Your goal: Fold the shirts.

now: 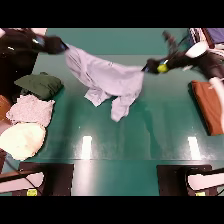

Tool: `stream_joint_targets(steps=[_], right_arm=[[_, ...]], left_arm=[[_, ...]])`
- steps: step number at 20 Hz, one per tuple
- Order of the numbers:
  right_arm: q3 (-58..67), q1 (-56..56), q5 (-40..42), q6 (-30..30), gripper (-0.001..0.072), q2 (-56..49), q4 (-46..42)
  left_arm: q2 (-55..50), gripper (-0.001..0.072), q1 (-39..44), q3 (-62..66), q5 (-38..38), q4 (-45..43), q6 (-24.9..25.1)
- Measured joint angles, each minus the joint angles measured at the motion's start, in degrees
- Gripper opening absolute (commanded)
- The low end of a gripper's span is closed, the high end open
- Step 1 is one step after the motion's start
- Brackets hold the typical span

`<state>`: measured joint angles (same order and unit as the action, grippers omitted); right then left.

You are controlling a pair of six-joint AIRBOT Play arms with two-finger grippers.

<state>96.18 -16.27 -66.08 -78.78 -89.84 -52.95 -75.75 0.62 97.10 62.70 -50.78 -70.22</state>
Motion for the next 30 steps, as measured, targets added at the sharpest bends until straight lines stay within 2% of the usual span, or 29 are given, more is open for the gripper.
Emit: stream_joint_targets(steps=[8,15,19,24,27,30], right_arm=[[16.74,0.33,-7.85,-3.15,0.0010,21.73,-13.81],[19.89,0.22,-9.03,-6.43,0.0010,29.51,-20.44],[20.15,0.22,-9.77,-7.72,0.0010,24.11,-21.55],[19.50,-0.13,-14.97,-8.55,0.0010,8.33,-21.81],[17.46,-0.37,-15.34,-8.57,0.0010,-2.03,-21.44],[16.11,-0.37,-12.74,-8.59,0.0011,-10.62,-19.56]], left_arm=[[21.73,0.0020,-0.24,10.23,-0.11,-0.28,0.09],[26.12,0.0019,-0.24,13.11,1.62,-0.94,-1.75],[24.15,0.0020,-0.24,6.45,5.03,-4.76,-4.55],[17.66,0.0020,-0.24,-11.87,6.21,-8.07,-5.99],[11.32,0.0020,-0.28,-21.51,1.92,-10.47,-6.19],[3.54,0.0020,-0.28,-25.94,-5.31,-12.55,-6.10]])
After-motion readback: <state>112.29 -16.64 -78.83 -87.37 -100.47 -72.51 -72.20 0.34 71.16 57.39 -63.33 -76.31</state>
